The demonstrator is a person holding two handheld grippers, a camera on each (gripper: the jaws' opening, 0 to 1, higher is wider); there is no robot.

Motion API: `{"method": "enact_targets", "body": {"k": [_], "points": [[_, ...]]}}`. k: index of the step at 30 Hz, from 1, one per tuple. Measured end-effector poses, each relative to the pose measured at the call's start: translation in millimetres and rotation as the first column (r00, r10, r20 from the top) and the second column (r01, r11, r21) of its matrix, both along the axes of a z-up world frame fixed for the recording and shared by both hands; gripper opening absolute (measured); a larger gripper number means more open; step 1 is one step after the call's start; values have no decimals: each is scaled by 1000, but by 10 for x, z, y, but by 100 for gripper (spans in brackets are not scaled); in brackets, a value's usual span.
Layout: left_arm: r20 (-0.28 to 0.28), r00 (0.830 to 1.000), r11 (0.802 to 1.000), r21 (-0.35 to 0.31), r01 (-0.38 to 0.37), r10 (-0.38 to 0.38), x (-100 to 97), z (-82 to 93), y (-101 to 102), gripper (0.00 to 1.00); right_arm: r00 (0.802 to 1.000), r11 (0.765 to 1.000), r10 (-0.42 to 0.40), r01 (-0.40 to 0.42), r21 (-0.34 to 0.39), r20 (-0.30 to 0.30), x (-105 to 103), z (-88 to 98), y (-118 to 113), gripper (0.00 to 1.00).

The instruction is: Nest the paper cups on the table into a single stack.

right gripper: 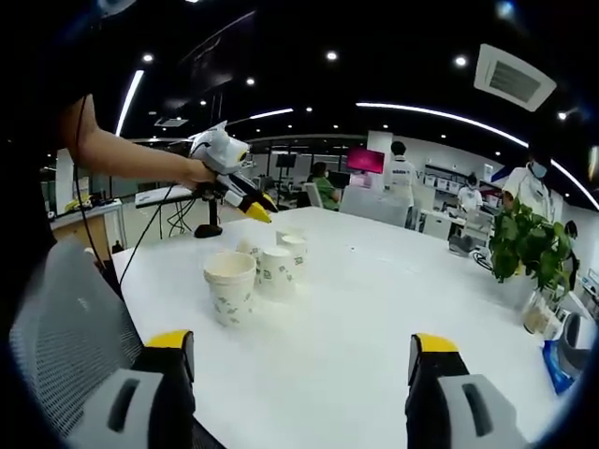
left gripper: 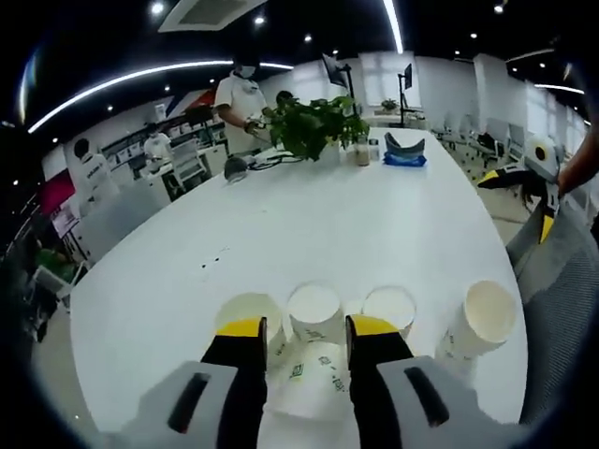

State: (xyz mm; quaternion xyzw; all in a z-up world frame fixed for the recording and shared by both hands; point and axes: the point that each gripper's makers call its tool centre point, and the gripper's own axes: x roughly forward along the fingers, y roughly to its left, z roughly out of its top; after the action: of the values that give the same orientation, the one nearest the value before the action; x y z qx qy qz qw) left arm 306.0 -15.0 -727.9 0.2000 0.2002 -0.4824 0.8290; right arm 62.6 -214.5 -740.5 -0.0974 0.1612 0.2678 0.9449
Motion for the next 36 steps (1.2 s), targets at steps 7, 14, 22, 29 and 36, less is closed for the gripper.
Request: {"method": "enact_targets", "body": {"k": [7,14,22,29,36], "points": [[-3,1000,999,34,-20,20,162,-117,-30,23,1000,1000,0,0,-3,-2,-3,-5,-3,96],[-14,1000,995,102,-13,14,256,-292,-74,18,1000,1000,-5,5,-3,-5,-7,-12,-15,96],[-35,999,990,137,-23,28,309,-413,-91,12,1000,1000,-10,10,-2,-5,-6,-14,-27,95],[-23,999,985,172,-22,27,343,-469,-60,7,1000,1000,-12,12,1,-6,-4,-11,-31,95],[-3,1000,981,194,1,-1,362,-514,-65,0,1000,1000,-15,15,2,-8,2,-14,-40,95]]}}
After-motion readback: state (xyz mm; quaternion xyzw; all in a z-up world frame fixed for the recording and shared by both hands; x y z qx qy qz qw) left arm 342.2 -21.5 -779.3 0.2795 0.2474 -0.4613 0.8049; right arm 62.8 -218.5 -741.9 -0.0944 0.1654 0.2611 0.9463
